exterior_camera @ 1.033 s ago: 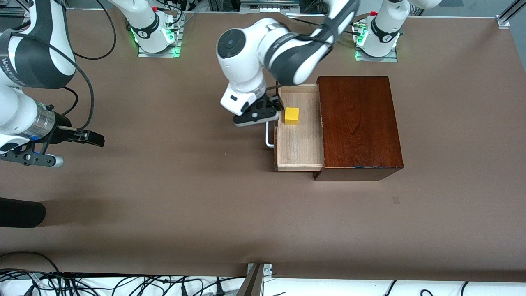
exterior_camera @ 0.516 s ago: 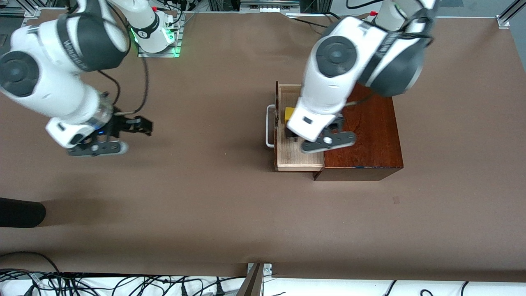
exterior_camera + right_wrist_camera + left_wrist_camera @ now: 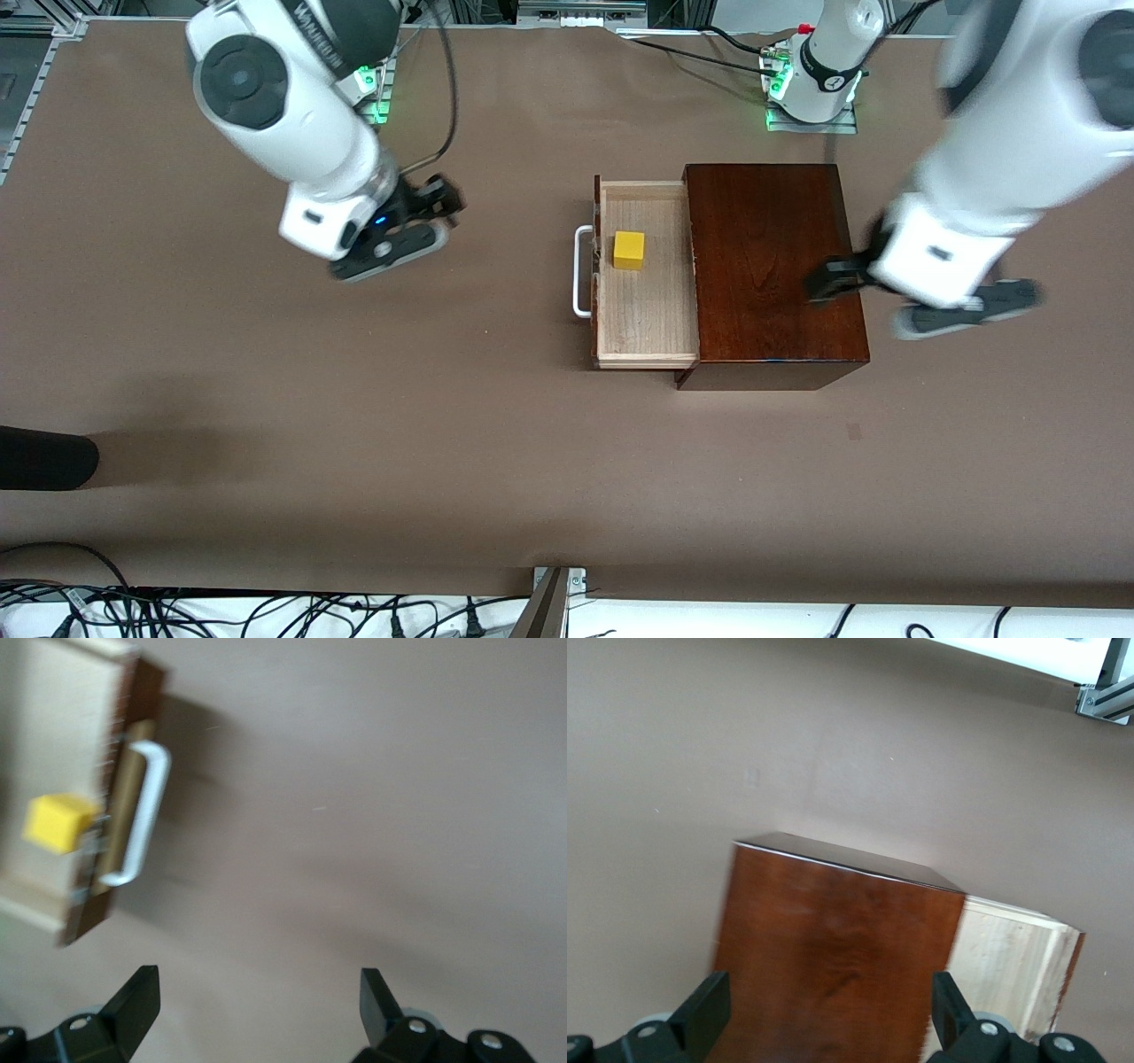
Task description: Open drawer, take yellow block, close drawer
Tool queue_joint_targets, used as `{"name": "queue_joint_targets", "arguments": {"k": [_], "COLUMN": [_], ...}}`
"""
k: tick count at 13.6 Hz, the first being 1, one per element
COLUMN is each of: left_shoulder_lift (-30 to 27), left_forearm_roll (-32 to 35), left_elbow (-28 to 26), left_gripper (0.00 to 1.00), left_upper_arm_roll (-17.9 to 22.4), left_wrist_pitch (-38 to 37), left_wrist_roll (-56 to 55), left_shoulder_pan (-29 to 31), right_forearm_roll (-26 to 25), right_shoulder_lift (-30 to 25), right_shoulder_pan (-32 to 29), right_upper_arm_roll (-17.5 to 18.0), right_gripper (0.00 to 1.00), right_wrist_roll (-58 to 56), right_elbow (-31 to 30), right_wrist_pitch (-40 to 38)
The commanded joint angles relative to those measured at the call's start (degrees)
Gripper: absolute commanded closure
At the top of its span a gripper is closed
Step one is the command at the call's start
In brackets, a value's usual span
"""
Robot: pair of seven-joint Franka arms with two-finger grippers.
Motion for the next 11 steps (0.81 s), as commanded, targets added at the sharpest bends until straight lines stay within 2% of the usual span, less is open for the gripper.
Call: {"name": "queue_joint_targets", "arguments": {"k": [1, 5, 7, 9, 11], "left_shoulder_lift": [-2.04, -3.79, -6.33, -6.79, -10.1], "left_forearm_roll": [-3.59, -2.62, -2.01, -1.3, -1.3], "left_elbow": [-3.42, -3.68, -6.92, -7.9, -12.09], "left_gripper": [0.0, 0.0, 0.0, 0.0, 0.0], "left_upper_arm_roll": [-0.89, -0.45, -0.27, -0.36, -0.45], "left_wrist_pitch": [0.52, -3.86, -4.23, -4.14, -3.62], "left_wrist_roll": [9.51, 10.14, 10.84, 11.29, 11.73], "left_shoulder_pan": [7.54, 9.05, 9.4, 9.4, 9.49], "right_forearm_roll": [2.45, 2.28, 2.02, 0.97, -3.32], "right_shoulder_lift": [0.21, 3.81, 5.74, 9.68, 15.3], "right_shoulder_pan": [3.06, 11.5, 15.28, 18.18, 20.82], "right_upper_arm_roll": [1.83, 1.83, 1.74, 1.66, 1.57], "right_gripper": [0.0, 0.0, 0.0, 0.0, 0.0], "right_wrist_roll": [0.17, -0.88, -1.15, -2.54, -3.17], "right_elbow": [0.42, 0.51, 0.6, 4.7, 10.32], "right_wrist_pitch": [3.04, 10.95, 14.47, 14.49, 14.48]}}
